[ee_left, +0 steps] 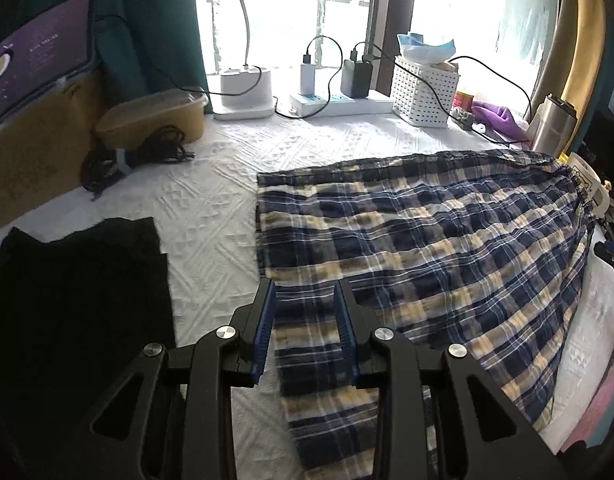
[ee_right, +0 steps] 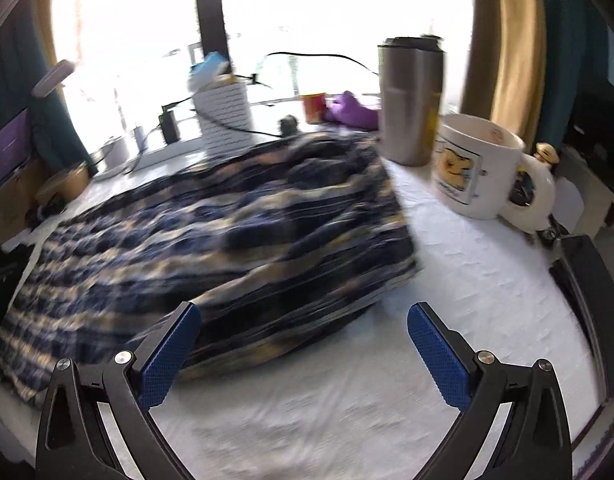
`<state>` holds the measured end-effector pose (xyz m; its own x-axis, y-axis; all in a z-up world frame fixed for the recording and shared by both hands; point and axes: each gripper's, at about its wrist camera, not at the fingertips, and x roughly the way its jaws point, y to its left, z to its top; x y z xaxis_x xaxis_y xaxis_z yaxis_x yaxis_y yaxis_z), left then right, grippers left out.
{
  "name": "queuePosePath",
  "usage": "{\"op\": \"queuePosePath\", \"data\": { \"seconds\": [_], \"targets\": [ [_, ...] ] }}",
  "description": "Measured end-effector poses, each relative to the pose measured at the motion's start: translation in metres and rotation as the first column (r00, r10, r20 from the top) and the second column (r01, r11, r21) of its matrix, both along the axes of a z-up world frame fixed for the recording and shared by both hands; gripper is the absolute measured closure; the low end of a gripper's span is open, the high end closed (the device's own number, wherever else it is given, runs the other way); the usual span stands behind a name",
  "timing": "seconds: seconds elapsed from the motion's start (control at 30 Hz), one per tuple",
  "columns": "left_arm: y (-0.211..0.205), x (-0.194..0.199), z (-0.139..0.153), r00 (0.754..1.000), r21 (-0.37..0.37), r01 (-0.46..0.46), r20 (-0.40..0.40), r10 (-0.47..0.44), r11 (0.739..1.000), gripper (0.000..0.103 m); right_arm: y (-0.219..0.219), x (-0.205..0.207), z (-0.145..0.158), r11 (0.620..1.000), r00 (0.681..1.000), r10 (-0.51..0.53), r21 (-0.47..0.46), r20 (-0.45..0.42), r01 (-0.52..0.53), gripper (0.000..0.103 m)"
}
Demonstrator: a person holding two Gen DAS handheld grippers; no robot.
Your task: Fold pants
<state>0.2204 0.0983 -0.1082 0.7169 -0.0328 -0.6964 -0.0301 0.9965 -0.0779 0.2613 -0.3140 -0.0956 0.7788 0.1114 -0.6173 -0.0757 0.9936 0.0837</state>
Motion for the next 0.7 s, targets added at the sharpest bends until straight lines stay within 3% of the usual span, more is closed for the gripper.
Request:
{"op": "queuePosePath", "data": {
  "seconds": [0.17,0.3,0.47,0.53,0.6,0.63,0.7],
  "targets": [
    [0.004,-0.006,-0.017,0.999,-0.040,-0.015,-0.048,0.013,0.999,0.073,-0.022,0.019,-0.011,0.992,0.995,-0.033,0.118,-0.090,0.044,0.005],
    [0.013,-0.023,-0.023,0.997,-0.072,-0.054,-0.061,0.050,0.996,0.046,-0.028,0.030,-0.012,0.982,0.993,-0.032,0.179,-0.113,0.052,0.005],
    [0.018,-0.045,-0.024,0.995,-0.085,-0.072,-0.075,0.065,0.994,0.045,-0.028,0.051,-0.010,0.959,0.994,-0.008,0.281,-0.113,0.039,0.005],
    [0.018,-0.053,-0.025,0.995,-0.087,-0.075,-0.077,0.068,0.993,0.045,-0.021,0.059,-0.009,0.952,0.994,0.003,0.306,-0.108,0.030,0.017],
    [0.016,-0.061,-0.026,0.994,-0.087,-0.077,-0.079,0.070,0.993,0.045,-0.014,0.068,-0.013,0.942,0.993,0.023,0.334,-0.116,0.017,0.047],
    [0.015,-0.065,-0.026,0.994,-0.080,-0.080,-0.079,0.073,0.994,0.045,-0.009,0.070,-0.013,0.941,0.993,0.032,0.337,-0.117,0.009,0.052],
    [0.008,-0.070,-0.027,0.994,-0.039,-0.076,-0.078,0.073,0.996,0.045,0.000,0.071,-0.014,0.945,0.992,0.059,0.327,-0.111,-0.020,0.071]
  ]
}}
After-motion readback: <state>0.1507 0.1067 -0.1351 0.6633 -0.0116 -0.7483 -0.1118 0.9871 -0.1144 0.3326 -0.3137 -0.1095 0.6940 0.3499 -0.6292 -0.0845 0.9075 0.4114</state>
